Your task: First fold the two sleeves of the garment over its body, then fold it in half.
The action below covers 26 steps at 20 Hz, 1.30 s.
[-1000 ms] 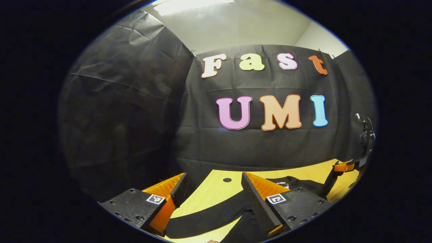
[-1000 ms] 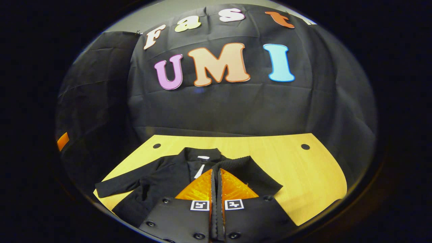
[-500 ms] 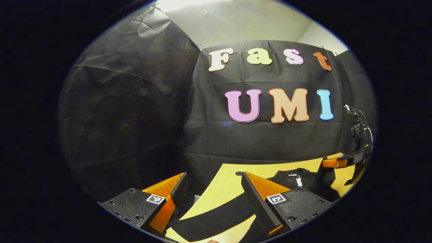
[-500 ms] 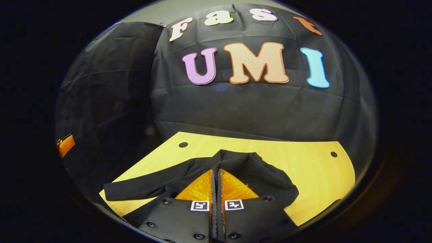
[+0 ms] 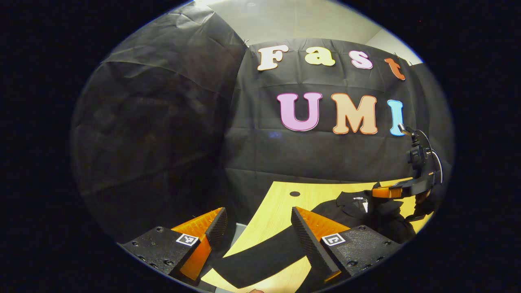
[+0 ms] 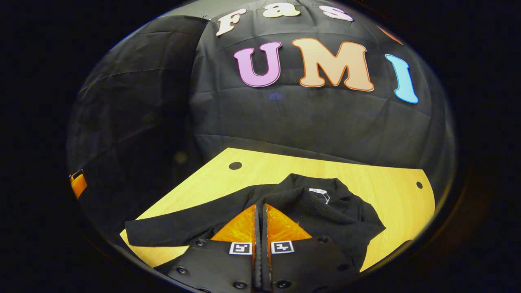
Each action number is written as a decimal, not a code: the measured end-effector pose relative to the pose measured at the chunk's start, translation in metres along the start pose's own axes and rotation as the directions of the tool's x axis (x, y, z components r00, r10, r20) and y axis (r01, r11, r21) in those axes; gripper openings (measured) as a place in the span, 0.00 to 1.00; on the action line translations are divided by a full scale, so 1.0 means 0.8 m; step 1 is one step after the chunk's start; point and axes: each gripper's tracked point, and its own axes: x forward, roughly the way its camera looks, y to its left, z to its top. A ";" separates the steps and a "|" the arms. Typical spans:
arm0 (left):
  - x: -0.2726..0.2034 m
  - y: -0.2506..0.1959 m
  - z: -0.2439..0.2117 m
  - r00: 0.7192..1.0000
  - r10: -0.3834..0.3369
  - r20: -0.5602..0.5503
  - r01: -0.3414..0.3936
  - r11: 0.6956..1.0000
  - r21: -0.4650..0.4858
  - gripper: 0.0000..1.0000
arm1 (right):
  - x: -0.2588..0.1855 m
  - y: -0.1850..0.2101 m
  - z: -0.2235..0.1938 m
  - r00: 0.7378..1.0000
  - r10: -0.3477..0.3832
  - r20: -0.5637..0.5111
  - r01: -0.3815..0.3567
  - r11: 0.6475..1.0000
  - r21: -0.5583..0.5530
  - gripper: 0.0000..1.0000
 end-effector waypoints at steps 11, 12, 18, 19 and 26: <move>0.038 0.007 -0.128 0.968 -0.018 -0.252 0.040 0.996 0.085 0.94 | -0.053 -0.028 0.036 0.986 -0.057 0.154 0.063 0.998 -0.031 0.98; 0.044 0.005 -0.144 0.960 -0.020 -0.278 0.047 0.995 0.093 0.94 | -0.059 -0.037 0.034 0.985 -0.076 0.153 0.081 0.996 -0.029 0.98; 0.048 0.006 -0.222 0.889 -0.038 -0.456 0.054 0.998 0.023 0.93 | -0.088 -0.077 0.005 0.981 -0.152 0.116 0.157 0.987 -0.032 0.95; 0.049 0.008 -0.233 0.877 -0.037 -0.478 0.048 0.999 0.011 0.93 | -0.093 -0.081 0.000 0.981 -0.160 0.111 0.164 0.986 -0.030 1.00; 0.042 0.035 -0.277 0.826 0.014 -0.564 -0.020 1.000 -0.006 0.93 | -0.106 -0.094 -0.019 0.979 -0.187 0.081 0.189 0.982 -0.022 0.98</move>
